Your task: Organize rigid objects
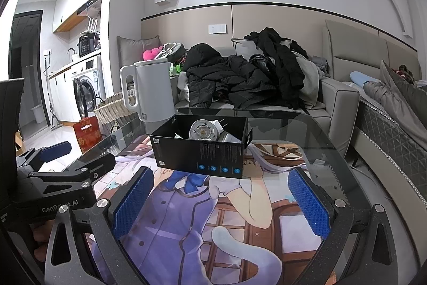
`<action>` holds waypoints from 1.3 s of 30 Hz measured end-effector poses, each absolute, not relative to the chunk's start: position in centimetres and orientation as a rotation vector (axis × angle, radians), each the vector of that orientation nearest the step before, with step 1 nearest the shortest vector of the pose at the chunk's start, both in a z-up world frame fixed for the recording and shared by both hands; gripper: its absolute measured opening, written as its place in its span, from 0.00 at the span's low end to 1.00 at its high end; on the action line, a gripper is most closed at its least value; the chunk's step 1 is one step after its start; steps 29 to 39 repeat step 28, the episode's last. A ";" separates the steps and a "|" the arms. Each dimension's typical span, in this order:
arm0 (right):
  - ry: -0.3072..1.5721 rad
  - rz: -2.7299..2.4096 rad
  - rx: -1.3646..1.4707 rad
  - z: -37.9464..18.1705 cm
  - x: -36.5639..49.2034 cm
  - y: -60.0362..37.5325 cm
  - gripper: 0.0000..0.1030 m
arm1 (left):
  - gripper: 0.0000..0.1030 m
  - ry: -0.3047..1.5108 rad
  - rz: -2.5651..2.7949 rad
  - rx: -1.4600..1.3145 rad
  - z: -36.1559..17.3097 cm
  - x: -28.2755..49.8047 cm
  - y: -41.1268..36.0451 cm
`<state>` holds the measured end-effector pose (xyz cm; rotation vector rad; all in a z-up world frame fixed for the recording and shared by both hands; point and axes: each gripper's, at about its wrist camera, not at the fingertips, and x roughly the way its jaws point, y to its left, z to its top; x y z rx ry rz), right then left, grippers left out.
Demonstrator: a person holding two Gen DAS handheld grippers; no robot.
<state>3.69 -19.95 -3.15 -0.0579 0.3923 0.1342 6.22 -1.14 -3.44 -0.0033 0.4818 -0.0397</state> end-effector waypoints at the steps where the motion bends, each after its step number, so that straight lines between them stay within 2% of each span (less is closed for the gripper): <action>1: 0.392 0.133 -0.056 -3.1 3.6 -20.0 0.99 | 1.00 0.481 -0.038 -0.004 -3.4 6.2 -1.2; 39: 0.393 0.132 -0.053 -3.2 3.8 -19.9 0.99 | 1.00 0.487 -0.034 -0.001 -3.6 6.2 -1.2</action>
